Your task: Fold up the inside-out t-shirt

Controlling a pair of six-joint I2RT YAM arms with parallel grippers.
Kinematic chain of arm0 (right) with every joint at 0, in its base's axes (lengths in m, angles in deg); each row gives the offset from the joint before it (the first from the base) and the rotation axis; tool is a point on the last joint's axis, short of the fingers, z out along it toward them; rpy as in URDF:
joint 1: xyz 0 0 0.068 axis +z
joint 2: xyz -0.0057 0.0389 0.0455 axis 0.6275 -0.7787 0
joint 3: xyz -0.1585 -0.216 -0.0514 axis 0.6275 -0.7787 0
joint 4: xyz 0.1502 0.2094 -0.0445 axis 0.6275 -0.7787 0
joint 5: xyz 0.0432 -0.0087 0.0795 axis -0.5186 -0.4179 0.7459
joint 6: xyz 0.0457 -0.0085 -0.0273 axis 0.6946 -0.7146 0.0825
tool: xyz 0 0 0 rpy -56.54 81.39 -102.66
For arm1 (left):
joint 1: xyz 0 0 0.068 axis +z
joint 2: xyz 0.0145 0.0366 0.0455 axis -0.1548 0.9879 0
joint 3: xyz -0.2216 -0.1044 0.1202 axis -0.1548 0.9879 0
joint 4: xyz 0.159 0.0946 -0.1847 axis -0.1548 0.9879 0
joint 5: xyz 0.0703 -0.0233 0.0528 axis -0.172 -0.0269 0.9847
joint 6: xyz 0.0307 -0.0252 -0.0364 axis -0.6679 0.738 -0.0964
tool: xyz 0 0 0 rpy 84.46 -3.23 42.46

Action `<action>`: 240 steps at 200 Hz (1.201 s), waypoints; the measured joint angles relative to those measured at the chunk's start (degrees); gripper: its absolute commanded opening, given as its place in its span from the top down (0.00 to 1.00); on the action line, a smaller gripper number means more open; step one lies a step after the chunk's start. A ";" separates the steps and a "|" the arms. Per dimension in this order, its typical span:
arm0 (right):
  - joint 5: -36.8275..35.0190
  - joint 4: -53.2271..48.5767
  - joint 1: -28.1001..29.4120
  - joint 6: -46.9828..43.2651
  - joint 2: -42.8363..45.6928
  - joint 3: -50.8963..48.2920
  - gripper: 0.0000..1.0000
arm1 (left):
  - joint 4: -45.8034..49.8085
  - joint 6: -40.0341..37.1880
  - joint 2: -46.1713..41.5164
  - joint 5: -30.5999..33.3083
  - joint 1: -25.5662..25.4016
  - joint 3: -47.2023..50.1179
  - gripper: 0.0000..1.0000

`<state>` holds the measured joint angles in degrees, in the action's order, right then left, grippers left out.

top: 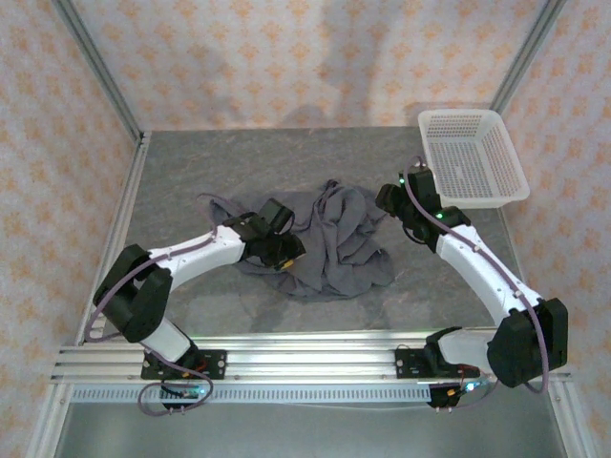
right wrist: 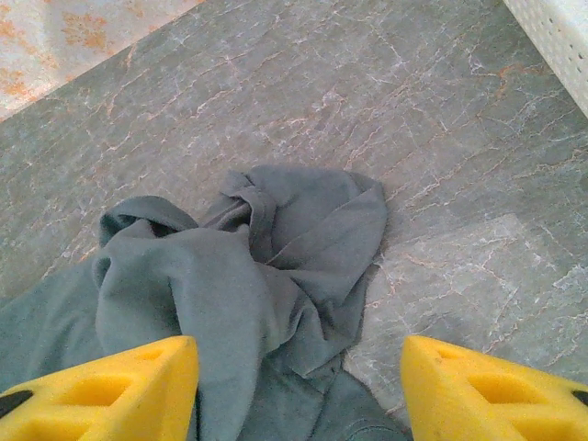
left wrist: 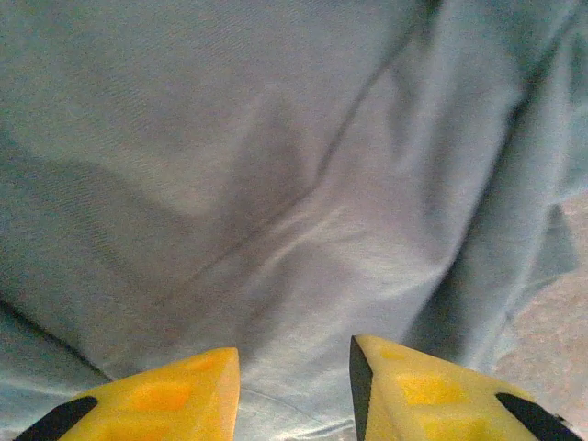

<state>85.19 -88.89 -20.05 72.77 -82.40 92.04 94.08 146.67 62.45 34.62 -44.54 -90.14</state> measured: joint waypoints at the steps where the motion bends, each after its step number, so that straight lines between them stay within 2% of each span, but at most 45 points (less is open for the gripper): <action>1: 0.00 0.00 0.00 0.00 0.00 0.00 0.40 | -0.02 -0.02 -0.02 0.02 0.00 -0.04 0.63; 47: 0.00 -0.07 0.00 -0.02 0.02 0.02 0.40 | 1.60 -1.90 0.31 0.09 0.00 -0.68 0.54; 75: 0.02 -0.39 0.00 0.00 0.33 0.02 0.40 | 5.88 -2.69 -0.98 1.11 -0.28 -0.72 0.52; 113: 0.24 -0.37 0.00 0.17 0.66 0.02 0.40 | 5.09 0.00 -5.27 0.92 -0.74 1.73 0.50; 120: 0.28 -0.37 0.00 0.24 0.66 0.02 0.40 | 4.28 0.59 -4.76 0.68 -0.74 1.90 0.42; 133: 0.28 -0.42 0.00 0.22 0.66 0.07 0.40 | 2.27 2.03 -3.08 -0.07 -0.74 1.99 0.33; 172: 0.17 -1.01 0.00 0.15 1.42 0.20 0.40 | -0.44 3.32 1.33 -1.16 -0.74 1.99 0.34; 240: 0.20 -1.01 0.00 0.17 1.92 0.20 0.40 | -1.66 4.61 1.49 -2.08 -0.74 2.69 0.34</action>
<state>85.38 -89.90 -20.05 72.95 -80.48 92.24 92.41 151.28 63.93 32.54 -45.29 -87.45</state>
